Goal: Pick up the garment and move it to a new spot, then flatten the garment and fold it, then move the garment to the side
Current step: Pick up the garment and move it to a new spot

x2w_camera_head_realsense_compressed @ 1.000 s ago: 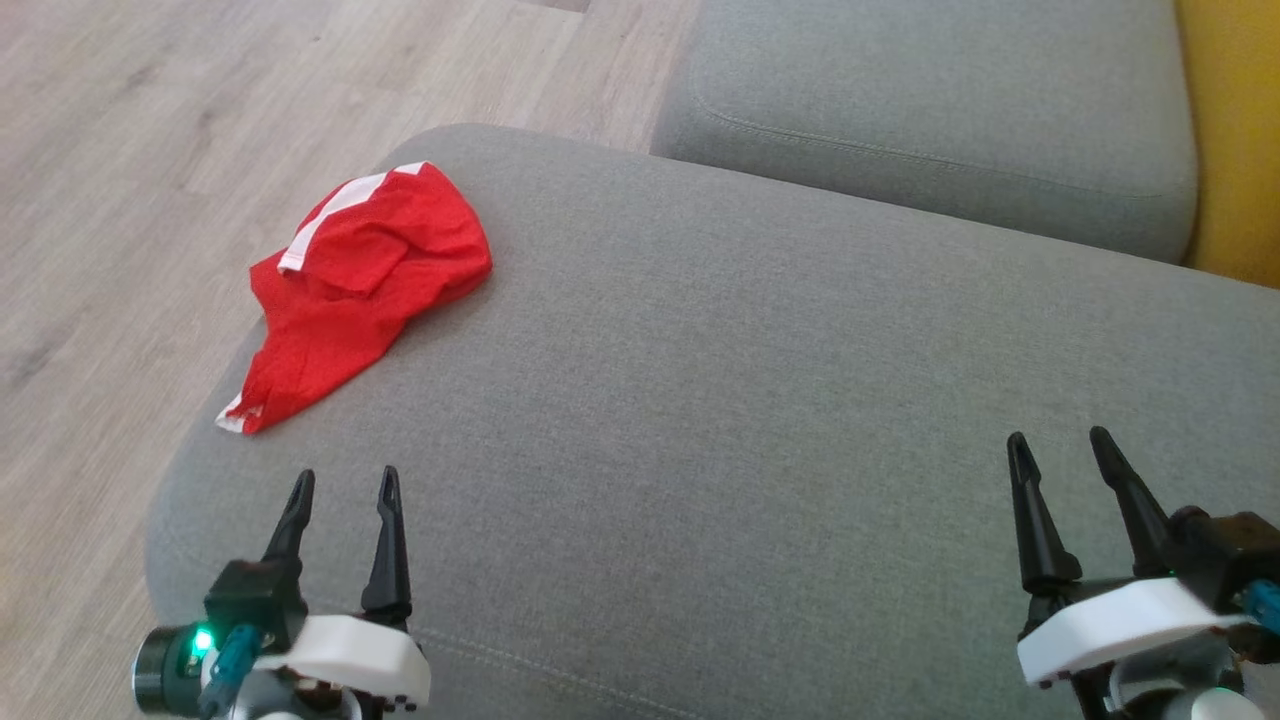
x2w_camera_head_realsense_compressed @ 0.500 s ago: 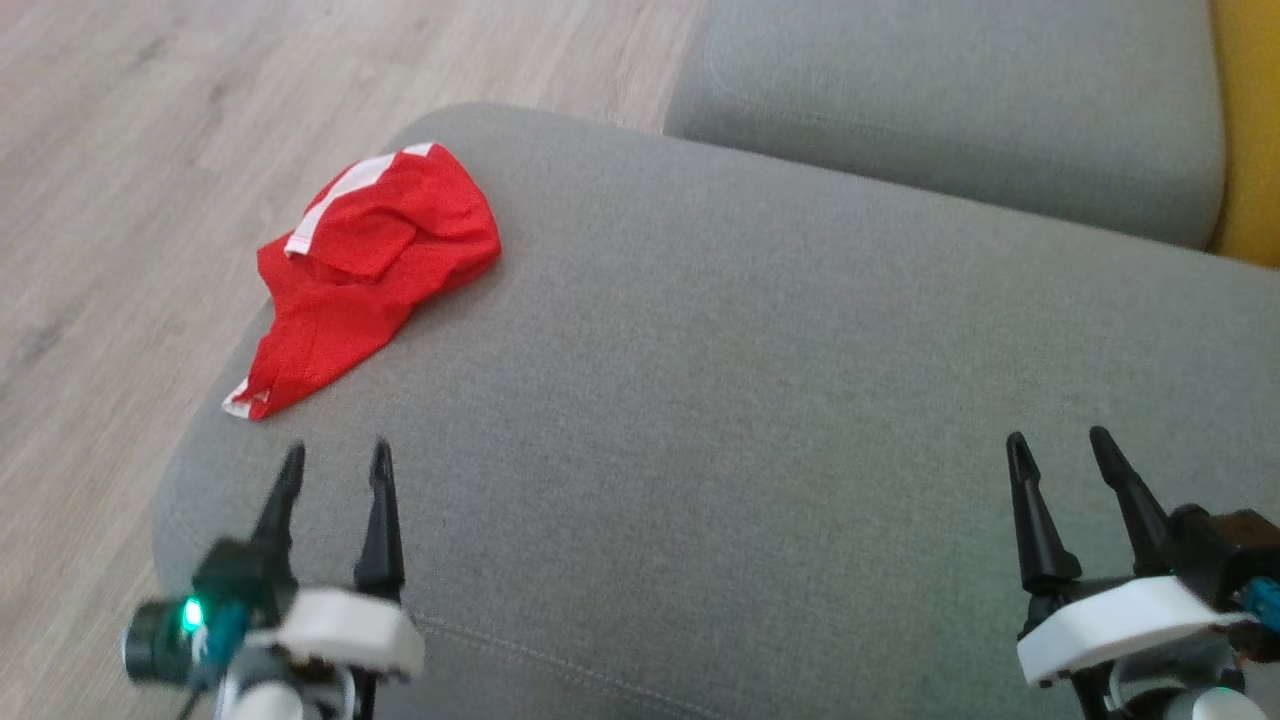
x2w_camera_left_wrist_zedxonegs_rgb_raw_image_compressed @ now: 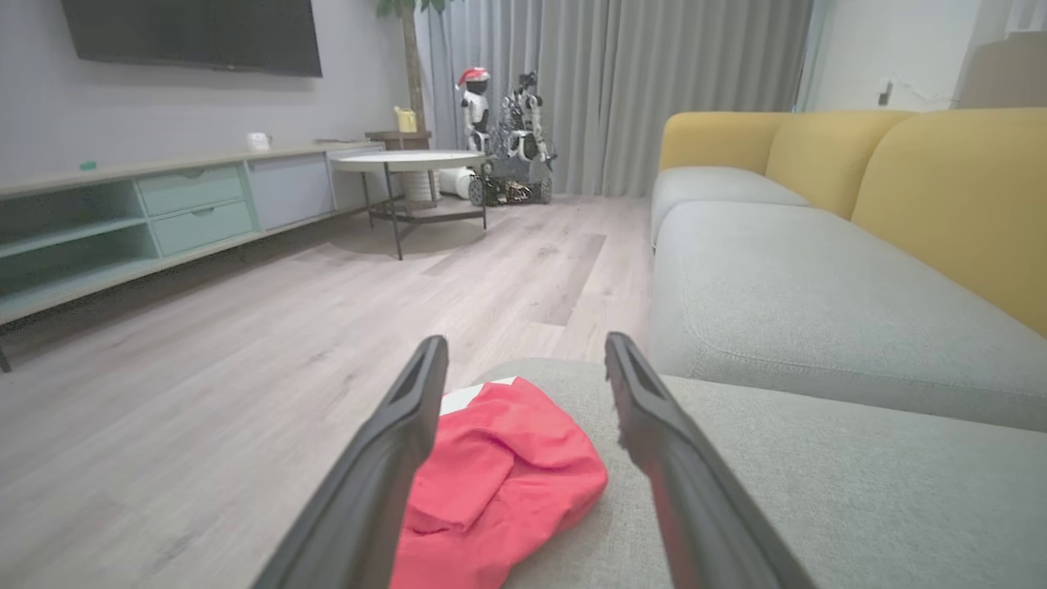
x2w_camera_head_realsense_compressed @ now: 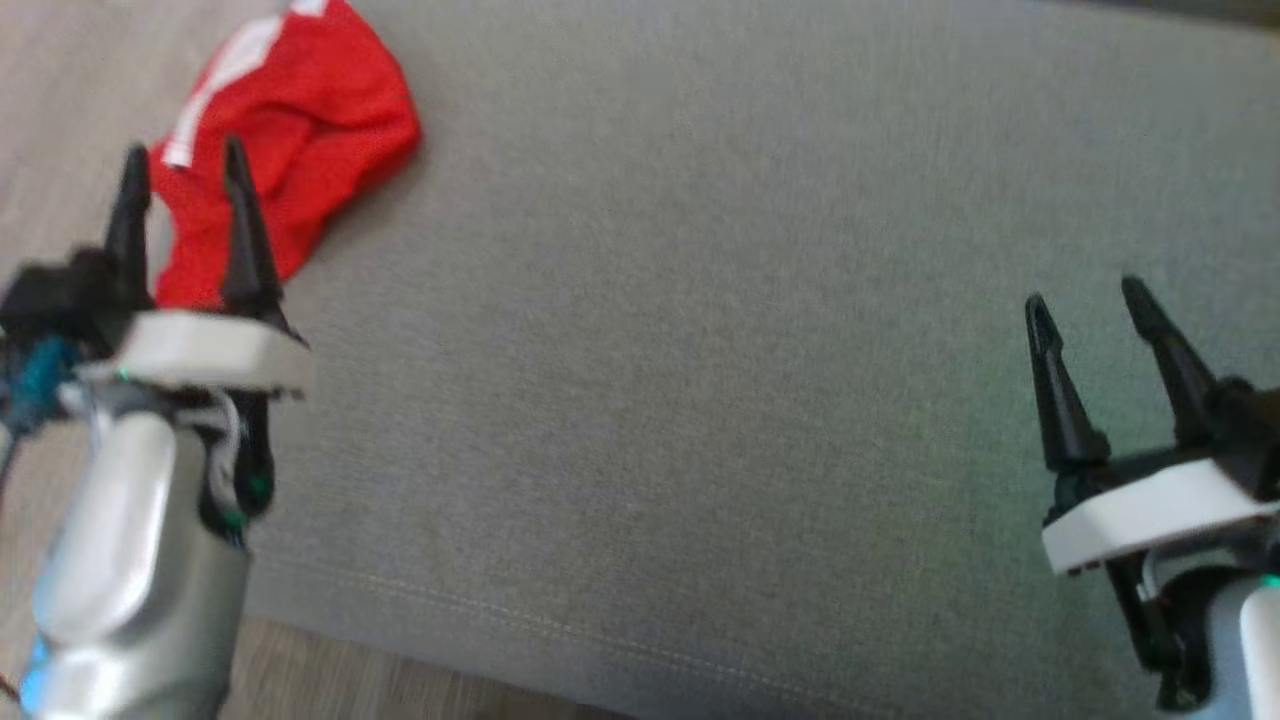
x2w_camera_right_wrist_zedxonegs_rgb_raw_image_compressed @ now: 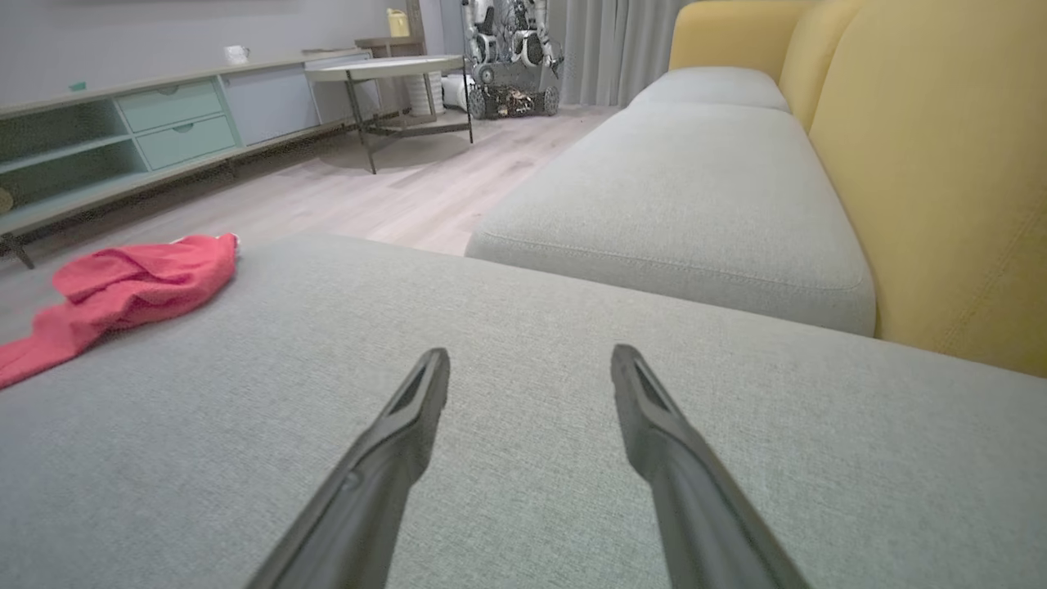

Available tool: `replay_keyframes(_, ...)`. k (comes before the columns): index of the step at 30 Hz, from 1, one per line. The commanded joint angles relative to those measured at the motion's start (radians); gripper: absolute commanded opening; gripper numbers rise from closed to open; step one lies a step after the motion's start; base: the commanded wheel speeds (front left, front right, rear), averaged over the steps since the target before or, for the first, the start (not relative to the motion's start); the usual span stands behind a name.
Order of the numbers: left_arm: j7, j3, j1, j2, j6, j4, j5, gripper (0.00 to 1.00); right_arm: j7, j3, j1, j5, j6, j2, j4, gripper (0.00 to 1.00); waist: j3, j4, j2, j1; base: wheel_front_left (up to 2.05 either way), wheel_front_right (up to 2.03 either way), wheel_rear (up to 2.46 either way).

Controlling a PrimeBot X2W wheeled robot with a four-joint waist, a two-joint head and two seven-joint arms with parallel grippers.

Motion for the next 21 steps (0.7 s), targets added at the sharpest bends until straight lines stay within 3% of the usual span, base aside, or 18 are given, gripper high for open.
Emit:
replay_keyframes(1,-0.005,0.058,-0.074,0.023,-0.015,0.004,-0.007,1.0,0.007,0.029,-0.043,-0.007,-0.001,-0.021,-0.048,1.0,0.117,-0.046,0.0,0.0,0.0,0.0,0.0)
replay_keyframes(6,-0.005,0.135,-0.223,0.024,-0.096,0.208,-0.016,1.0,0.018,0.052,-0.096,-0.003,-0.001,-0.055,-0.073,1.0,0.217,-0.084,0.0,0.0,0.0,0.0,0.0)
replay_keyframes(11,-0.005,0.168,-0.354,0.078,-0.177,0.5,0.007,1.0,0.019,0.074,-0.139,0.003,-0.001,-0.08,-0.079,1.0,0.282,-0.126,0.0,0.0,0.0,0.0,0.0)
replay_keyframes(17,0.003,0.152,-0.431,0.142,-0.236,0.774,0.02,1.0,0.016,0.071,-0.148,0.011,-0.001,-0.087,-0.074,1.0,0.309,-0.148,0.0,0.0,0.0,0.0,0.0)
replay_keyframes(20,0.005,0.139,-0.446,0.154,-0.248,0.832,0.027,1.0,0.014,0.068,-0.145,0.014,-0.001,-0.087,-0.071,1.0,0.311,-0.15,0.0,0.0,0.0,0.0,0.0)
replay_keyframes(21,0.012,0.127,-0.46,0.164,-0.26,0.881,0.032,0.8,0.014,0.068,-0.146,0.016,-0.001,-0.086,-0.069,1.0,0.314,-0.152,0.0,0.0,0.0,0.0,0.0)
